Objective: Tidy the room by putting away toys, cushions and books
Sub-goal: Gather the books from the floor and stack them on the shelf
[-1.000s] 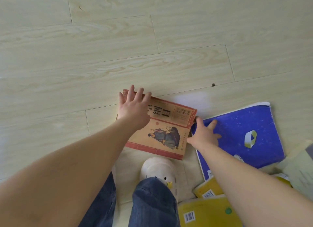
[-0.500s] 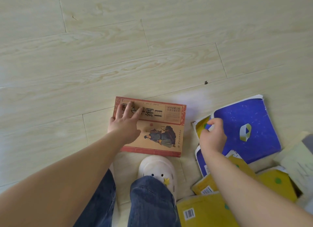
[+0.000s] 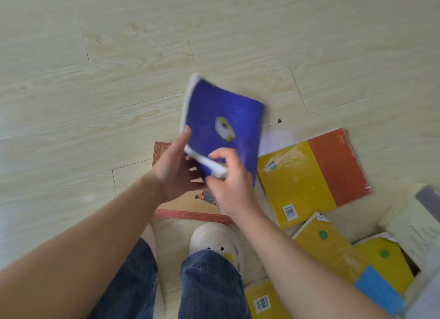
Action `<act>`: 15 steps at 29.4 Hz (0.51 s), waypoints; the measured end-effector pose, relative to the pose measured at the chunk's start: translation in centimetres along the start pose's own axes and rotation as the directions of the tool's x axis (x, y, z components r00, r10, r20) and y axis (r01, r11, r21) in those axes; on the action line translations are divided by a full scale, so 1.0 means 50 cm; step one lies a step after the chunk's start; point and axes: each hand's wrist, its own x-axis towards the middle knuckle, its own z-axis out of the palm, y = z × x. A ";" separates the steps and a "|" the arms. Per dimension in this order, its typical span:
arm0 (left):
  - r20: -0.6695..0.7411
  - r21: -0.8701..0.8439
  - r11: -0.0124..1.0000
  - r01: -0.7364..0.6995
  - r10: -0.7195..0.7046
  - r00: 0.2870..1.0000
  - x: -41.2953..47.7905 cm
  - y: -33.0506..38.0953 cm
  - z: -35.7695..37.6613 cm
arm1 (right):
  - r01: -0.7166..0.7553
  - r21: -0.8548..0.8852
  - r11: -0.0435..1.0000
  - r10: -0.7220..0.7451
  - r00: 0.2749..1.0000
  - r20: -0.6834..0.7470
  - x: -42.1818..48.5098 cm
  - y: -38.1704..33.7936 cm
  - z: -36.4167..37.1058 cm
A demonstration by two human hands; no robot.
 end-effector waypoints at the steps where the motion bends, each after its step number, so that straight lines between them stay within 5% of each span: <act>1: -0.142 0.021 1.000 -0.019 0.021 0.990 0.005 -0.006 -0.009 | -0.046 0.041 0.998 0.040 0.991 0.131 0.001 0.002 0.008; 3: -0.406 0.104 0.995 -0.007 0.049 0.912 0.015 -0.028 -0.039 | -0.233 0.230 0.945 0.180 0.956 0.230 0.007 0.013 0.007; 5: -0.479 0.213 0.976 0.041 0.067 0.875 0.014 -0.051 -0.081 | -0.325 0.293 0.899 0.351 0.936 -0.040 0.028 0.057 -0.018; 8: -0.502 0.421 0.903 0.092 0.147 0.852 0.004 -0.061 -0.126 | -0.599 0.153 0.786 0.587 0.646 -0.488 0.041 0.162 -0.082; 12: -0.443 0.594 0.795 0.123 0.196 0.875 0.010 -0.060 -0.131 | -0.866 0.229 0.444 0.813 0.283 -0.509 0.007 0.255 -0.132; 15: -0.434 0.684 0.715 0.145 0.239 0.869 0.016 -0.058 -0.125 | -0.877 0.254 0.408 0.850 0.263 -0.456 0.012 0.279 -0.141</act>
